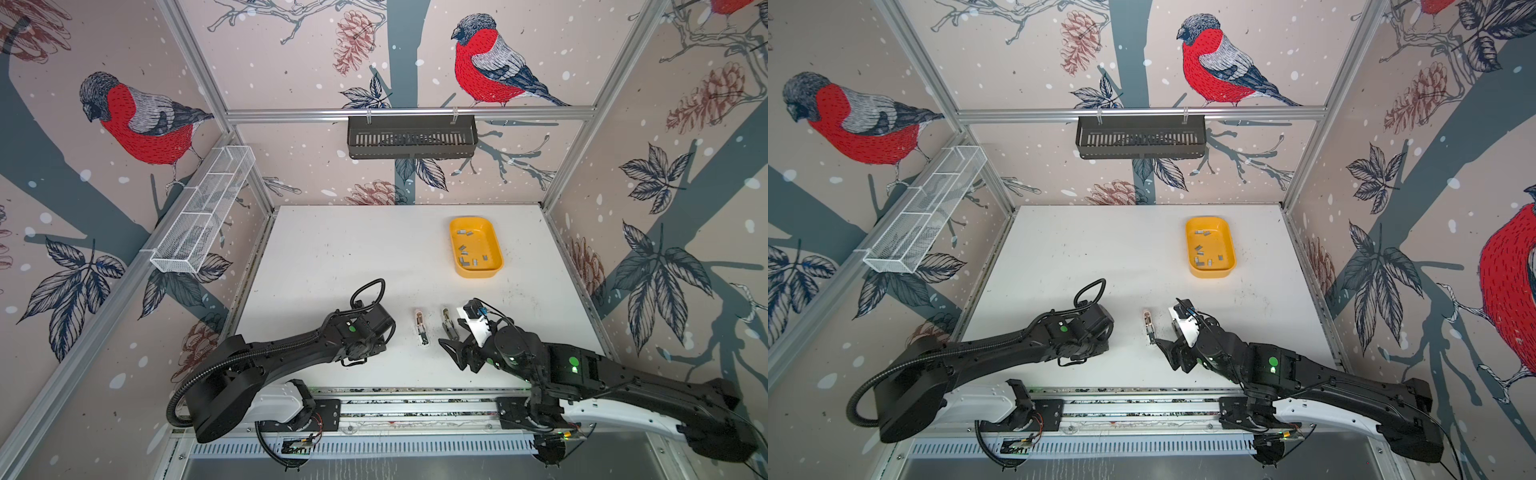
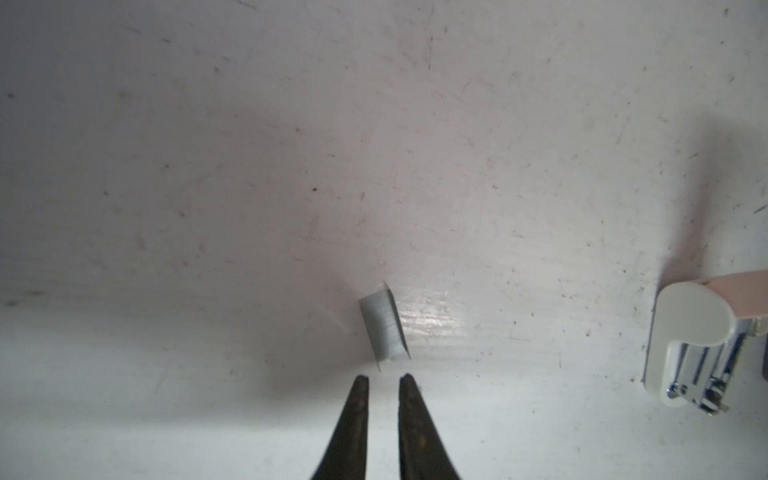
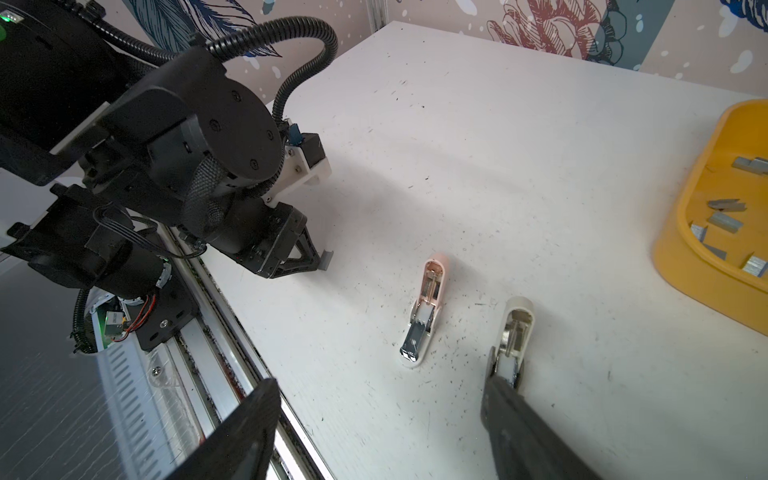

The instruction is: Load the staples into the stapler

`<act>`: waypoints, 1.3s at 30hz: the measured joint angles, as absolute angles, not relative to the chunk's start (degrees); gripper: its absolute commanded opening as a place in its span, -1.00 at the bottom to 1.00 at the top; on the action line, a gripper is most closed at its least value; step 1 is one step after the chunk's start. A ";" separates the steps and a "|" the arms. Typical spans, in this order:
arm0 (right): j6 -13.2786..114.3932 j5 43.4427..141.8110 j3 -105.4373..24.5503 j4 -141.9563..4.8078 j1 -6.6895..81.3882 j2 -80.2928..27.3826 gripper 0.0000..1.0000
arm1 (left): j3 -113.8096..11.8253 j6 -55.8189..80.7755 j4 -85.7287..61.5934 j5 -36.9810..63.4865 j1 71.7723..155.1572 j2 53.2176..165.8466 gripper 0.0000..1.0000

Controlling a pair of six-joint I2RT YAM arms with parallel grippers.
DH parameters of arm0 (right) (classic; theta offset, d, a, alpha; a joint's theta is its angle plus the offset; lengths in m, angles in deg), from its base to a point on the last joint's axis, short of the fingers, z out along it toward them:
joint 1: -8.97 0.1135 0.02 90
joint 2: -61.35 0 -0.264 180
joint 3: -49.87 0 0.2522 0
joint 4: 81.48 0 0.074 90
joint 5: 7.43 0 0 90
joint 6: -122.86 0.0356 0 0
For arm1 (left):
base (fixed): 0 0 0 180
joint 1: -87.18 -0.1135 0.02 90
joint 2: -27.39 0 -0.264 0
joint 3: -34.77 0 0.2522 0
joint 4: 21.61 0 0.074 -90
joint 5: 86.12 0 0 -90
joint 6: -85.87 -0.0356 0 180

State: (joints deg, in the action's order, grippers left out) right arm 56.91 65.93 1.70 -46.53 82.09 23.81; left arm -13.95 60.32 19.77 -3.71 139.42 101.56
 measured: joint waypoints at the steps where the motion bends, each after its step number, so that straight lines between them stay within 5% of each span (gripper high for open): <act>1: 56.91 65.91 1.70 -46.42 82.11 23.81 0.57 | -14.00 60.32 19.81 -3.74 139.42 101.78 -0.66; 39: 57.11 63.98 1.67 -45.07 82.77 23.76 0.57 | -16.77 59.22 22.98 -5.33 139.45 105.23 -0.73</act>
